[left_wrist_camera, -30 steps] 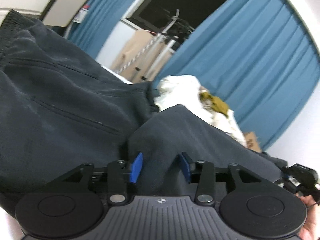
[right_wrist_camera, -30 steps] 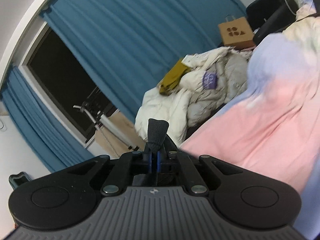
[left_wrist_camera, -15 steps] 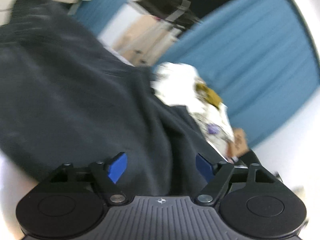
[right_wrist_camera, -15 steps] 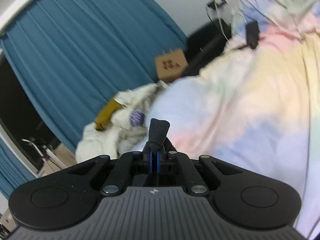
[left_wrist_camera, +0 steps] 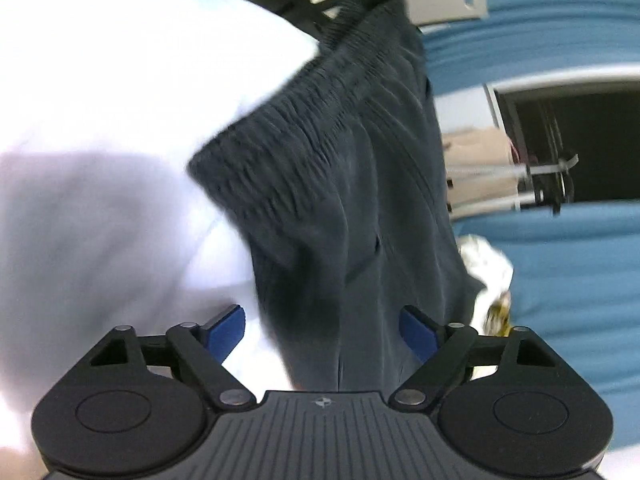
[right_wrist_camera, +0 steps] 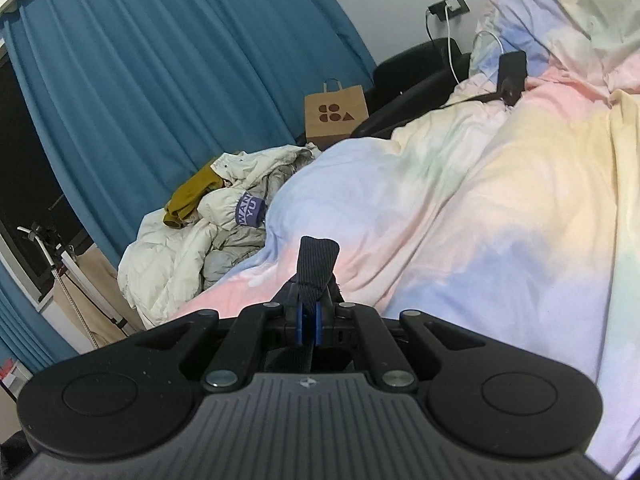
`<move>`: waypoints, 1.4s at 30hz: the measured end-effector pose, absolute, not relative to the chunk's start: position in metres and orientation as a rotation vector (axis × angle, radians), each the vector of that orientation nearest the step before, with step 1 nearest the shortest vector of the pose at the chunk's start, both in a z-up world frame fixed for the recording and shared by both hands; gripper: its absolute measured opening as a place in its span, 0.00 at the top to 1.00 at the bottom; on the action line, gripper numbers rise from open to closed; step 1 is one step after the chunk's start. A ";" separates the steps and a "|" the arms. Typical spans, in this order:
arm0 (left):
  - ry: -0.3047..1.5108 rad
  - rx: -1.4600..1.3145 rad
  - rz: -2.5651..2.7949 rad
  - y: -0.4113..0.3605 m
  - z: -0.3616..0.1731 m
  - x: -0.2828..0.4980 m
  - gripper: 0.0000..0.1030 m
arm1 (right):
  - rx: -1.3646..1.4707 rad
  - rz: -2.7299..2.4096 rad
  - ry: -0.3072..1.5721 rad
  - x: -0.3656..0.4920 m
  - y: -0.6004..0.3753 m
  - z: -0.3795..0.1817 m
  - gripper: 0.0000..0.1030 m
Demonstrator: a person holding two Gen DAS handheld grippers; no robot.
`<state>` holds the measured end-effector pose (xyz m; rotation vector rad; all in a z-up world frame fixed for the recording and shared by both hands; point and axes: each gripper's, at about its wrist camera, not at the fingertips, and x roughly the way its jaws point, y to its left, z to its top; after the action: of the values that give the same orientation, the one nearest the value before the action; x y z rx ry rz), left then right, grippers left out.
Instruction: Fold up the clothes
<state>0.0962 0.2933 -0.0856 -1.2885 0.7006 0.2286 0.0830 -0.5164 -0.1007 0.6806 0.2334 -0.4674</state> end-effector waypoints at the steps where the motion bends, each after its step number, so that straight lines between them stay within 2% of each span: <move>1: 0.689 -1.293 0.229 0.296 -0.089 0.102 0.27 | 0.677 -0.469 0.232 0.085 -0.516 -0.101 0.94; 3: 0.671 -1.291 0.226 0.301 -0.095 0.113 0.39 | 0.690 -0.469 0.225 0.088 -0.517 -0.103 0.94; 4: 0.671 -1.276 0.231 0.303 -0.096 0.115 0.57 | 0.699 -0.468 0.221 0.090 -0.518 -0.104 0.94; 5: 0.662 -1.263 0.238 0.305 -0.094 0.114 0.84 | 0.710 -0.464 0.211 0.092 -0.519 -0.105 0.94; 6: 0.652 -1.251 0.246 0.307 -0.091 0.113 0.94 | 0.724 -0.457 0.196 0.093 -0.520 -0.107 0.94; 9: 0.602 -1.204 0.245 0.313 -0.072 0.104 0.96 | 0.822 -0.445 0.144 0.095 -0.528 -0.114 0.94; 14: 0.462 -1.082 0.218 0.332 -0.010 0.076 0.96 | 0.891 -0.445 0.101 0.096 -0.532 -0.112 0.95; 18: 0.427 -1.047 0.275 0.366 0.026 0.038 0.97 | 0.949 -0.429 0.066 0.089 -0.539 -0.103 0.95; 23: 0.520 -1.095 0.326 0.397 0.019 0.004 0.96 | 1.112 -0.455 0.112 0.078 -0.556 -0.122 0.95; 28: 0.551 -1.122 0.320 0.413 -0.005 -0.046 0.96 | 1.154 -0.438 0.146 0.080 -0.558 -0.120 0.95; 31: 0.556 -1.113 0.322 0.418 -0.015 -0.053 0.96 | 1.112 -0.290 0.066 0.084 -0.551 -0.091 0.95; 36: 0.576 -1.106 0.330 0.415 -0.029 -0.023 0.96 | 0.950 -0.069 -0.161 0.068 -0.544 -0.054 0.95; 38: 0.582 -1.090 0.330 0.414 -0.030 -0.017 0.96 | 0.959 -0.161 -0.117 0.059 -0.551 -0.065 0.95; 42: 0.608 -1.065 0.324 0.409 -0.032 -0.014 0.96 | 1.020 -0.422 0.151 0.046 -0.561 -0.100 0.95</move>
<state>-0.0135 0.4091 -0.0321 -1.0651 0.6075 0.3238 0.0460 -0.5611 -0.1004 1.0195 0.1508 -0.4221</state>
